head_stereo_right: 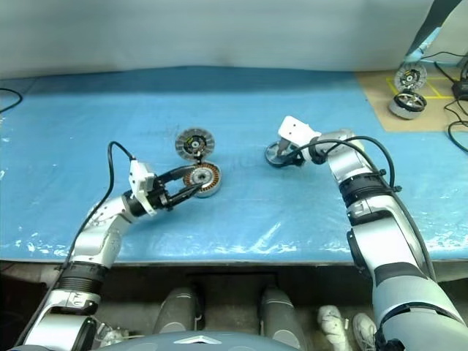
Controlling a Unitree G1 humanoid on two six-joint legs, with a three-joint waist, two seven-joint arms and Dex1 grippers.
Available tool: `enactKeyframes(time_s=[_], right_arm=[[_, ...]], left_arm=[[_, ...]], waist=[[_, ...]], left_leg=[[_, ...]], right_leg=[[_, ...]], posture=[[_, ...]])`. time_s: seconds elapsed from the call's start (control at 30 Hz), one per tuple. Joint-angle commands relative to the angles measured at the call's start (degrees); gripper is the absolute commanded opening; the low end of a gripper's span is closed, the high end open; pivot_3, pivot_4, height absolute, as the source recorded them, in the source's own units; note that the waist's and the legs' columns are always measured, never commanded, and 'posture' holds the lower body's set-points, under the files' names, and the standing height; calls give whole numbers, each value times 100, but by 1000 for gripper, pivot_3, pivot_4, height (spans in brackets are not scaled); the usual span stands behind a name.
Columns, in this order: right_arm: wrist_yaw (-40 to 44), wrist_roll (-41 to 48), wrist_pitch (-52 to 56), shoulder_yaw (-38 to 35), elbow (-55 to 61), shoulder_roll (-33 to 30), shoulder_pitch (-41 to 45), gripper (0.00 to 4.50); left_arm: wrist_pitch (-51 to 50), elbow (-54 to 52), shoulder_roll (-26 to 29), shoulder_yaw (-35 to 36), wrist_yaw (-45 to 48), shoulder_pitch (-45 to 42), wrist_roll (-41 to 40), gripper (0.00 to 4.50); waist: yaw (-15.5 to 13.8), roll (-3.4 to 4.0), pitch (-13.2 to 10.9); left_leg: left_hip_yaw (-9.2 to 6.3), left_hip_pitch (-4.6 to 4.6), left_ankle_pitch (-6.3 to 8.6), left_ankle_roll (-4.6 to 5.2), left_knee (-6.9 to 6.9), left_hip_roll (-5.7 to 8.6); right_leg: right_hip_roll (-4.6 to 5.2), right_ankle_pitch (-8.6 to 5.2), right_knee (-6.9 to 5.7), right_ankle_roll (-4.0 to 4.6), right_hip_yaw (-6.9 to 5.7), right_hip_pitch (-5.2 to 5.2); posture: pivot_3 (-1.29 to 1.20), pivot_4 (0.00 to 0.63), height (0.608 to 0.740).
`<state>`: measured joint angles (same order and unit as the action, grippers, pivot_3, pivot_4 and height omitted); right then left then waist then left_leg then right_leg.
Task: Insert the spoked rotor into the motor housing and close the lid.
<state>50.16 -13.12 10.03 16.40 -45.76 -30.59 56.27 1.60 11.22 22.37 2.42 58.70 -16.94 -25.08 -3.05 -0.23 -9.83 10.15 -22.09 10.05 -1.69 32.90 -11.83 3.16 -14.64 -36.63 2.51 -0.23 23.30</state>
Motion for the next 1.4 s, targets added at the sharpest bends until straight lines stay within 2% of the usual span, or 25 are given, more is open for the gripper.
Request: enactKeyframes(time_s=[0.03,0.17,0.37,0.5,0.6,0.77,1.1,1.17,1.4], right_arm=[[-4,-117,-221,59,-101,48,247,3403],[130,-193,-395,154,-139,90,229,3403],[231,-169,-475,130,14,21,224,3403],[311,-176,-471,141,56,-16,139,3403],[350,-220,-472,199,23,-15,46,2830],[319,-331,-435,271,101,-4,-131,1095],[311,-393,-437,317,208,-18,-287,1095],[348,-335,-403,274,309,-23,-328,828],[497,43,39,-73,1335,-90,-663,766]], left_arm=[[-63,-118,178,219,79,18,-131,2977],[-132,-882,267,284,30,743,-226,2977],[-241,-1265,344,373,-25,1191,-295,2977],[-389,-1050,313,298,-91,852,-251,2977],[-371,-1040,309,321,-80,848,-243,2977],[-292,-1008,333,341,-50,891,-207,2977],[-186,-851,249,261,-61,821,-75,2977],[-168,-802,218,238,-80,774,-43,2977],[-145,-871,165,207,-149,895,13,2977]], waist=[[0,0,0],[36,-1,-1],[-9,-4,-5],[-41,-4,-6],[-67,-4,-6],[-70,-5,-6],[-78,-6,-6],[-80,-6,-6],[-83,-6,-6]], left_leg=[[0,0,0,0,0,0],[0,-1,1,-1,-7,0],[0,-11,10,18,-7,-4],[0,-10,12,22,4,-5],[0,-6,12,22,8,-5],[1,-2,12,21,4,-3],[1,7,12,21,6,-4],[1,6,12,21,6,-4],[1,6,12,21,5,-4]], right_leg=[[0,-1,0,1,0,0],[1,-1,4,2,3,2],[0,-6,-3,10,-16,8],[2,-6,-3,10,-11,6],[2,-6,-5,10,-4,4],[-4,-6,-4,10,0,4],[-2,-6,-5,10,3,-3],[-3,-7,-4,10,2,-3],[-4,-7,-3,10,3,-2]], posture=[[0,150,740],[0,150,740],[0,150,740],[0,150,740],[0,150,740],[0,150,740],[0,150,740],[0,150,740],[0,150,740]])
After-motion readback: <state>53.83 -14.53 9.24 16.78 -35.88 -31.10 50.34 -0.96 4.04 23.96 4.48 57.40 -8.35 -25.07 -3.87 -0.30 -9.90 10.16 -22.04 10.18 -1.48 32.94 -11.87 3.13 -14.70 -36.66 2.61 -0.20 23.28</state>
